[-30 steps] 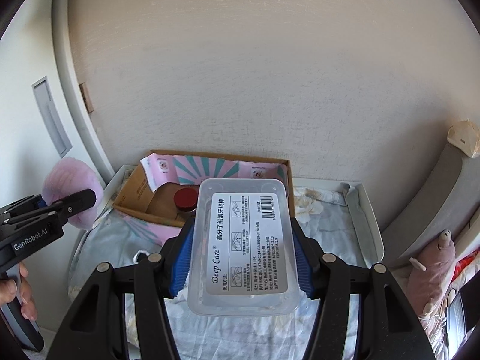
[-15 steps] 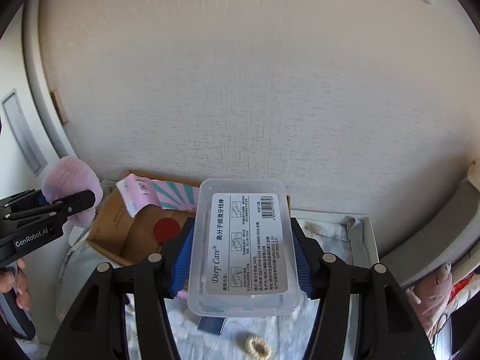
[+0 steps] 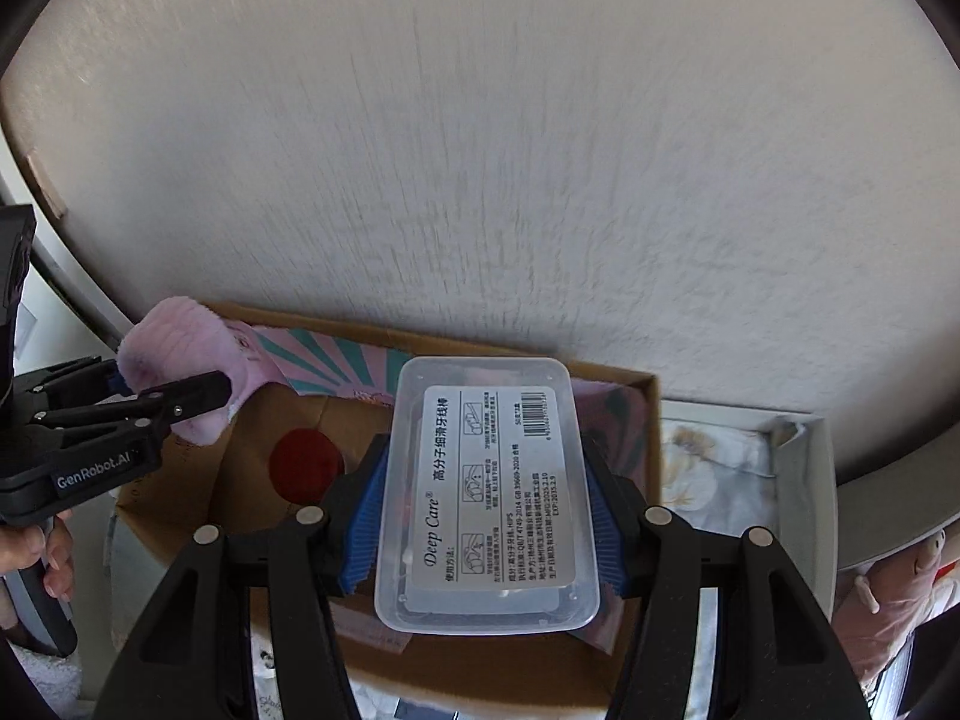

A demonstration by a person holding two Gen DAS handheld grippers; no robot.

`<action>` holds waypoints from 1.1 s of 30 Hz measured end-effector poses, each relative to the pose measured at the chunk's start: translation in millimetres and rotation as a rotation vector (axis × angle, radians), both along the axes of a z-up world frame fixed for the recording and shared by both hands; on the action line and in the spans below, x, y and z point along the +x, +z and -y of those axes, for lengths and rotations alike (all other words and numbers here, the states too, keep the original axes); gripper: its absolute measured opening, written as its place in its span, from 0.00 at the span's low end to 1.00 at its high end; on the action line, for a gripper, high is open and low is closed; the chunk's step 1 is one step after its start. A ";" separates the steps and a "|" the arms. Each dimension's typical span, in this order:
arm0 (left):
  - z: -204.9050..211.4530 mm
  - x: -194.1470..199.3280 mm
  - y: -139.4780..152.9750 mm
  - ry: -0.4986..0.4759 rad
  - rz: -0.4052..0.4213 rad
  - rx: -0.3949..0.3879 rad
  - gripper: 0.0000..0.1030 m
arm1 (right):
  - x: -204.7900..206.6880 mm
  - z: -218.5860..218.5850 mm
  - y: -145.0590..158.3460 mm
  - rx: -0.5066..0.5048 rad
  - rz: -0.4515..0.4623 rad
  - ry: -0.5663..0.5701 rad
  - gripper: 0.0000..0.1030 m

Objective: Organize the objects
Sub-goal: 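Carry the pouch and clear case into the box and open both tools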

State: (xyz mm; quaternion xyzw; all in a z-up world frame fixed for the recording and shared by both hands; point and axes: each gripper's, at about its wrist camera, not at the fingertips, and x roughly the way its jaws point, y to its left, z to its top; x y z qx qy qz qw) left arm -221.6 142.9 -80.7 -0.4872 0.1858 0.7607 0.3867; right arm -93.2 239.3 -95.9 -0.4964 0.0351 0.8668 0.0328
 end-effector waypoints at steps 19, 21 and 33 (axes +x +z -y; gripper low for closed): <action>-26.6 -6.5 -37.6 -0.065 0.035 -0.079 0.39 | -8.0 8.7 -37.5 0.006 0.096 0.087 0.53; -28.7 -6.1 -35.0 -0.073 0.017 -0.084 0.39 | -6.9 7.3 -37.0 -0.022 0.103 0.095 0.53; -25.7 -11.7 -23.5 -0.100 0.043 -0.041 1.00 | 16.3 12.9 -33.4 -0.066 0.128 0.160 1.00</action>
